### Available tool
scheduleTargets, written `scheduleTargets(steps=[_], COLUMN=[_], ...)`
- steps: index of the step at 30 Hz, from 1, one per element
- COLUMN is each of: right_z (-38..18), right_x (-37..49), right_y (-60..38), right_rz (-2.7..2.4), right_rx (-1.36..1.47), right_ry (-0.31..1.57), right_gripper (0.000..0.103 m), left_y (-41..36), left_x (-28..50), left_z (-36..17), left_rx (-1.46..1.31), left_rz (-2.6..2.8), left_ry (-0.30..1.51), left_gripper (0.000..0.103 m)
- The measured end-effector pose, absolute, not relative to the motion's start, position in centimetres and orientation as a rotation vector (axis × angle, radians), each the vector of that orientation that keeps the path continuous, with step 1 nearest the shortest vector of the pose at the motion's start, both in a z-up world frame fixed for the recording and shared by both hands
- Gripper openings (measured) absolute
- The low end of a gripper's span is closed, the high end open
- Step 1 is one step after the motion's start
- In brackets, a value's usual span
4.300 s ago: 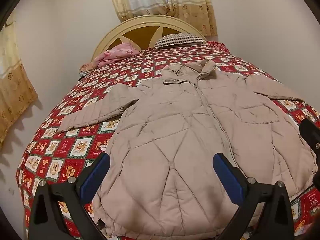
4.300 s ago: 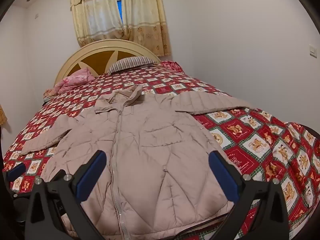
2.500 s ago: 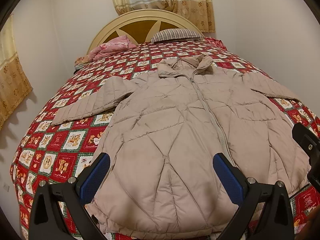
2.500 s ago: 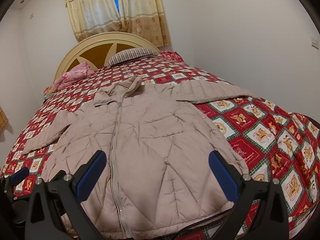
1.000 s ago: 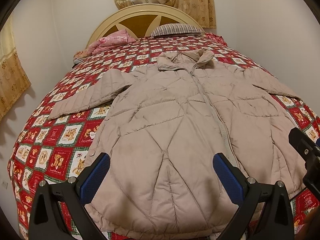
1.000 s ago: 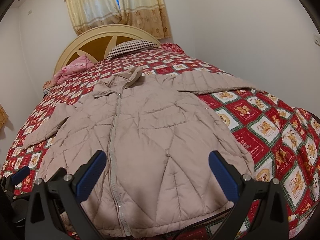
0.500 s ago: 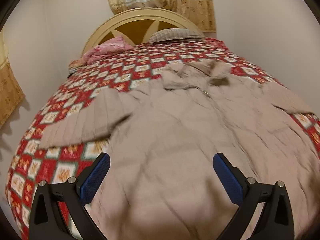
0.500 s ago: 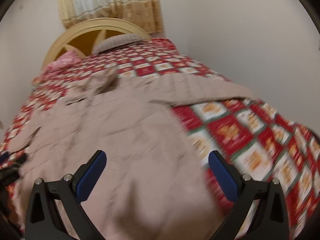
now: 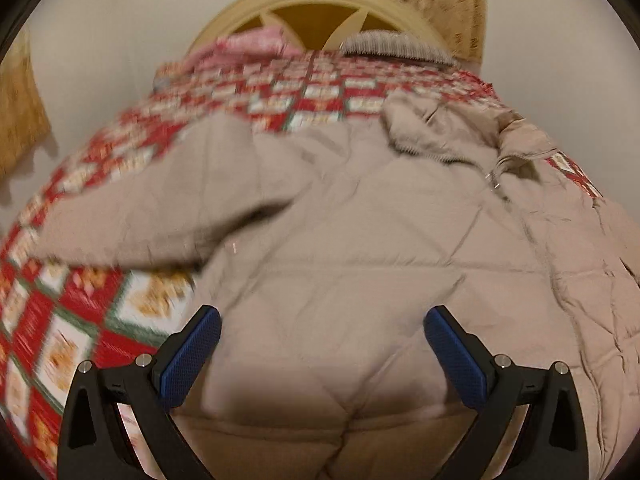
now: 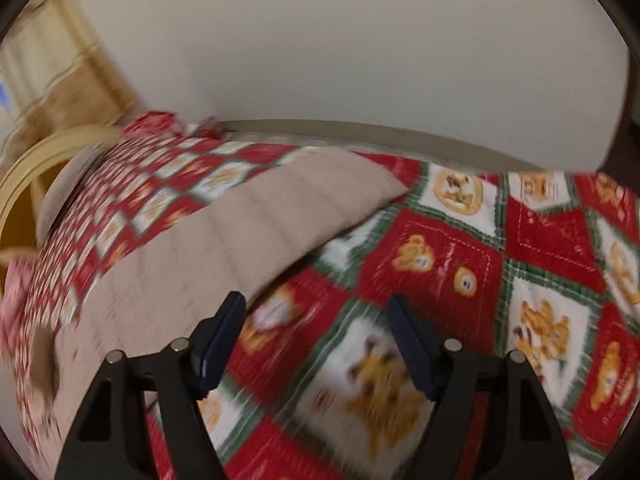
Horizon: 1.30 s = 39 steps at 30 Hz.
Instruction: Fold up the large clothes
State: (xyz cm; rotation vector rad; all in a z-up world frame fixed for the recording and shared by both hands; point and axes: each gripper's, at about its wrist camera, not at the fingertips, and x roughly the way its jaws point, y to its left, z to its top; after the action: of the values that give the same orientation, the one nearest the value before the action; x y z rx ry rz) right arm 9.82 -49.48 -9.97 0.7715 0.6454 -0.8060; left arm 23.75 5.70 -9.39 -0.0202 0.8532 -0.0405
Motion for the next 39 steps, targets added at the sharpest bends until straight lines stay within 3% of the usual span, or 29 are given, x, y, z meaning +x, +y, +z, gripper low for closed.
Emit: scheduleTargets(steps=[7,9,11,13,16,24,30,36,37,39], right_z=[-10.9,-10.9,-11.0,-11.3,-10.7,-3.6,4.3,6.0,5.4,4.1], right_x=[11.3,11.6,11.6,10.8,10.0,9.3,12.5,15.4,15.5,16.3], right_y=[-53.7,-54.1,-54.8,-55.8,-55.8,-51.5,-40.2,-30.6,-30.7,-31.7], right_rz=[-0.872,-0.916,-0.929,-0.895,-0.832,-0.651,-0.397,-0.202,-0.212,-0.255], right_rx=[0.912,0.891,0.879,0.915,0.924,0.758,0.462,0.403,0.433,0.46], right_ry=[0.555,0.567,0.583,0.572,0.523,0.387,0.363,0.404,0.404,0.436], right_gripper=[0.077,0.067,0.033,0.017,0.01,0.008,0.007,0.007,0.009,0.028], left_y=[5.3,5.1,5.2,5.3,5.4,5.4,5.6,6.0,6.0,6.1], left_x=[24.2,24.3,24.3,24.5,24.5,24.6,24.5,24.4,24.4,24.4], left_z=[-10.4,-10.4,-10.5,-10.5,-10.6,-10.6,-10.6,-10.5,-10.5,-10.5], left_rx=[-0.023,-0.008,-0.007,-0.011,-0.013,-0.027,-0.04,-0.061,-0.065,-0.071], left_rz=[-0.029,-0.024,-0.025,-0.028,-0.031,-0.04,-0.047,-0.06,-0.062,-0.066], left_ry=[0.885,0.889,0.89,0.891,0.894,0.895,0.891,0.888,0.888,0.888], left_gripper=[0.102,0.102,0.102,0.102,0.102,0.102,0.102,0.102,0.102,0.102])
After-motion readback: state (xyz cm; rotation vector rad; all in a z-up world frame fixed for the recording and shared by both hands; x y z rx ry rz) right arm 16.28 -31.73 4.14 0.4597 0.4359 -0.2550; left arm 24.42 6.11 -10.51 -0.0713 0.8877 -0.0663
